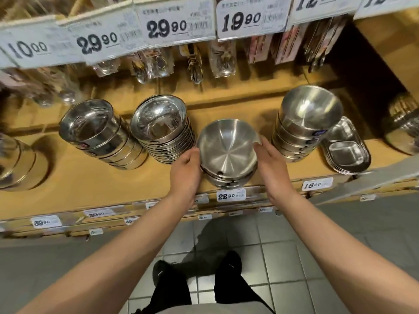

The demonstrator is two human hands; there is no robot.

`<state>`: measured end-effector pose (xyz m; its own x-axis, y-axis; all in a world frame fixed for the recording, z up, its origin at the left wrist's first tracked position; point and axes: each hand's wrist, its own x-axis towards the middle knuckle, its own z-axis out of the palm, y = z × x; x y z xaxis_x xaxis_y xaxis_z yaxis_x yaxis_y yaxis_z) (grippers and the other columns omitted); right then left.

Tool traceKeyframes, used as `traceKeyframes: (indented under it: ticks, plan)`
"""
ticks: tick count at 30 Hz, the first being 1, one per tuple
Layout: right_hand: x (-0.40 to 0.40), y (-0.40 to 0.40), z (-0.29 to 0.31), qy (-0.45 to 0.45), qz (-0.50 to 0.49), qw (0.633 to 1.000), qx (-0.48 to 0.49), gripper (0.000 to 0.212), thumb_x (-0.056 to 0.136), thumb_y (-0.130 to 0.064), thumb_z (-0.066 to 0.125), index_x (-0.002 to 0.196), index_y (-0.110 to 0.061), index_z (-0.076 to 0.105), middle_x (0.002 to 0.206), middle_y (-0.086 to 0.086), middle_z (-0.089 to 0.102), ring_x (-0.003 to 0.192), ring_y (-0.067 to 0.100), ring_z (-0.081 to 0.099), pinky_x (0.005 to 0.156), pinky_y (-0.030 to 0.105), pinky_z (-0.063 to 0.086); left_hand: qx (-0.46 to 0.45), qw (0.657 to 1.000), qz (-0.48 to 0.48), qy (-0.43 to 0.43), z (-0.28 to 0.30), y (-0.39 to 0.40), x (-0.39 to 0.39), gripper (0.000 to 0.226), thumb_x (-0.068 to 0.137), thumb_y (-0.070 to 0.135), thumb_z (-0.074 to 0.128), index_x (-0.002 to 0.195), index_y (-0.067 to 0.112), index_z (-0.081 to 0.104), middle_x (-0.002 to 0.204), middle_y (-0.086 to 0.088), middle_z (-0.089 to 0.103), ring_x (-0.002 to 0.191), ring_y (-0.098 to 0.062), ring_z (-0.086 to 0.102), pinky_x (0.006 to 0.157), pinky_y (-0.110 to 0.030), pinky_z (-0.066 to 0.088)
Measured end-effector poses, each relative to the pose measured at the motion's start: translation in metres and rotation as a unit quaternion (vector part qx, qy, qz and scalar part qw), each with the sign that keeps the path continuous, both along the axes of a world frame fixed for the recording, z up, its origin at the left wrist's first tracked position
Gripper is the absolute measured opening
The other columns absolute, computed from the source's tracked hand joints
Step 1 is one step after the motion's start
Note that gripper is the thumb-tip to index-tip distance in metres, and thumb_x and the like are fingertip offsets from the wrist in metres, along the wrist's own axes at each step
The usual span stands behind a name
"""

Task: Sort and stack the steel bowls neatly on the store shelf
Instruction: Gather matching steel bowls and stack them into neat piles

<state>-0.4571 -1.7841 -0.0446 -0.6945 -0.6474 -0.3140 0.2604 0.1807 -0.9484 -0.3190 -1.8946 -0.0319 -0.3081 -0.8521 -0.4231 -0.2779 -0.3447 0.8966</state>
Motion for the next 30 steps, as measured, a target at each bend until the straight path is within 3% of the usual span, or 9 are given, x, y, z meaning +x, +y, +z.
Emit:
traceKeyframes:
  ticks: [5,8,11,13,15,18,22,25,30]
  plan:
    - [-0.004,-0.006,0.002,-0.015,0.003,1.0,0.013,0.039,0.098,-0.038,0.052,0.136,-0.043,0.06,0.131,-0.023,0.065,0.115,-0.007,0.061,0.08,0.01,0.049,-0.014,1.0,0.0,-0.017,-0.006,-0.001,0.004,0.02,0.101,0.033,0.058,0.085,0.027,0.069,0.077,0.017,0.066,0.08,-0.007,0.058,0.085,-0.032,0.048]
    - [-0.001,0.002,0.0,0.01,-0.017,0.999,0.029,0.036,0.097,-0.036,0.05,0.132,-0.036,0.061,0.112,-0.025,0.07,0.101,-0.011,0.063,0.068,0.005,0.048,-0.031,0.999,0.0,-0.02,-0.004,-0.003,0.004,0.015,0.102,0.029,0.056,0.093,0.032,0.068,0.089,0.013,0.068,0.087,-0.012,0.059,0.083,-0.033,0.049]
    - [0.007,0.014,-0.002,0.032,-0.015,0.999,0.031,0.026,0.099,-0.035,0.05,0.116,-0.052,0.06,0.1,-0.039,0.065,0.092,-0.024,0.056,0.067,-0.002,0.043,-0.047,0.999,-0.013,-0.019,0.003,-0.004,0.004,0.022,0.104,0.028,0.054,0.12,0.03,0.068,0.12,0.003,0.071,0.113,-0.022,0.064,0.105,-0.043,0.049]
    - [0.011,0.015,-0.001,0.05,-0.004,0.998,0.036,0.034,0.1,-0.034,0.049,0.107,-0.066,0.055,0.111,-0.04,0.056,0.103,-0.028,0.048,0.081,0.0,0.038,-0.051,0.999,-0.004,-0.017,0.005,-0.002,0.004,0.031,0.104,0.026,0.053,0.132,0.019,0.065,0.129,-0.003,0.069,0.125,-0.026,0.06,0.112,-0.047,0.045]
    - [0.011,0.013,-0.001,0.07,-0.003,0.997,0.032,0.035,0.102,-0.032,0.048,0.118,-0.062,0.057,0.125,-0.025,0.05,0.115,-0.021,0.041,0.094,0.006,0.032,-0.062,0.998,0.001,-0.013,0.003,0.0,0.005,0.028,0.105,0.023,0.053,0.128,0.016,0.068,0.126,0.0,0.07,0.122,-0.021,0.062,0.108,-0.038,0.048]
    - [0.001,0.006,0.0,0.079,-0.005,0.997,0.018,0.04,0.102,-0.033,0.047,0.14,-0.036,0.058,0.134,-0.006,0.048,0.119,-0.011,0.045,0.101,0.015,0.038,-0.048,0.999,0.008,-0.001,-0.002,0.007,0.01,0.02,0.103,0.018,0.056,0.095,0.024,0.072,0.099,0.013,0.071,0.098,-0.005,0.063,0.082,-0.014,0.046]
    - [-0.01,-0.007,0.002,0.073,0.007,0.996,0.044,0.046,0.1,-0.034,0.045,0.143,-0.021,0.056,0.138,-0.002,0.049,0.125,0.008,0.05,0.115,0.04,0.038,-0.036,0.999,-0.004,0.011,-0.007,0.015,0.017,0.021,0.102,0.02,0.06,0.085,0.031,0.068,0.097,0.015,0.069,0.087,0.011,0.059,0.074,-0.007,0.042]
    - [-0.011,-0.009,-0.001,0.058,0.002,0.997,0.048,0.052,0.102,-0.032,0.044,0.153,-0.021,0.044,0.154,-0.002,0.043,0.139,0.014,0.042,0.119,0.044,0.034,-0.044,0.999,0.004,0.008,-0.005,0.016,0.017,0.021,0.101,0.019,0.061,0.083,0.028,0.068,0.088,0.018,0.068,0.07,0.02,0.06,0.06,0.003,0.04]
    - [-0.011,-0.004,-0.007,0.055,0.014,0.998,0.029,0.049,0.099,-0.032,0.043,0.148,-0.026,0.051,0.15,0.001,0.05,0.14,0.017,0.045,0.118,0.047,0.035,-0.063,0.998,-0.011,-0.002,-0.003,0.011,0.014,0.018,0.101,0.018,0.06,0.085,0.02,0.066,0.075,0.009,0.061,0.066,-0.001,0.053,0.06,-0.009,0.042]
